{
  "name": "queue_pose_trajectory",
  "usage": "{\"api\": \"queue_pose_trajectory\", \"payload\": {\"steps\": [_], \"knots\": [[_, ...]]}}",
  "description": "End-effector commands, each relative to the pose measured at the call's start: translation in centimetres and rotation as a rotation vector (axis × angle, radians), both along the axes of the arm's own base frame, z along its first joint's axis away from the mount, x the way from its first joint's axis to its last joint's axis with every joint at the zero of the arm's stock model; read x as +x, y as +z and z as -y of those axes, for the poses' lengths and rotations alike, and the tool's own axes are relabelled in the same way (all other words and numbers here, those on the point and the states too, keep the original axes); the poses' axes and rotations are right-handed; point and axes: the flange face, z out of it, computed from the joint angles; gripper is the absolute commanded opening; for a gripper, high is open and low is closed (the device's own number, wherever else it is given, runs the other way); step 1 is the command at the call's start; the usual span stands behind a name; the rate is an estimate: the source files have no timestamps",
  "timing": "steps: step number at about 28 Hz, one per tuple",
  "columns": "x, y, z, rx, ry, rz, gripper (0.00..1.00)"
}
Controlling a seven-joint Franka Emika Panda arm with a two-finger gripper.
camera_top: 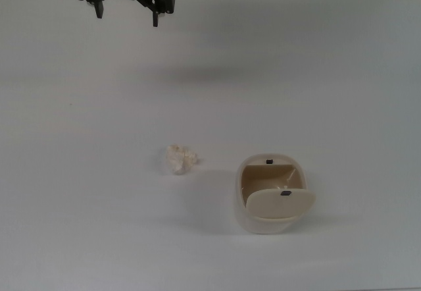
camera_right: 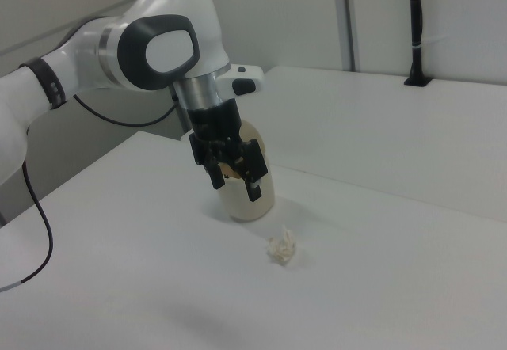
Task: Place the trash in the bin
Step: 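Move the gripper over the crumpled white paper and lower it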
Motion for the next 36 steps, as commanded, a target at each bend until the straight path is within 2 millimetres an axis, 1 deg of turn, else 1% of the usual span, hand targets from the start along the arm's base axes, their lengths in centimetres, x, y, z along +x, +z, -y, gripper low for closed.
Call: {"api": "queue_pose_trajectory", "payload": {"steps": [1,3,6,7,11,12,13,18,19,21,24,25,29,30,31,32,34,36], "knots": [[-0.1,-0.8,-0.9,0.04,0.061,-0.032,1.0],[0.3,-1.6,-0.9,0.051,0.068,-0.04,1.0],[1.3,-3.3,-0.5,0.05,0.064,-0.048,1.0],[2.0,-4.5,-0.3,0.05,0.063,-0.051,1.0],[3.3,-6.9,-0.6,0.04,0.131,-0.062,1.0],[3.6,-7.6,-0.8,0.042,0.164,-0.07,1.0],[4.2,-8.9,-1.0,0.046,0.236,-0.081,1.0],[5.8,-12.0,-1.1,0.061,0.35,-0.081,1.0],[6.4,-13.5,-1.2,0.061,0.373,-0.076,1.0],[7.0,-14.8,-1.4,0.057,0.393,-0.061,1.0],[8.1,-17.4,-1.7,0.05,0.412,-0.039,1.0],[8.8,-18.9,-2.0,0.047,0.417,-0.017,1.0],[10.1,-21.0,-2.5,0.054,0.412,0.036,1.0],[10.6,-22.0,-2.8,0.061,0.41,0.052,0.95],[10.7,-22.6,-2.9,0.061,0.411,0.055,0.89],[10.9,-23.0,-2.9,0.061,0.411,0.062,0.86],[11.2,-23.9,-3.1,0.068,0.408,0.071,0.86],[11.5,-24.3,-3.2,0.082,0.399,0.094,0.74]]}}
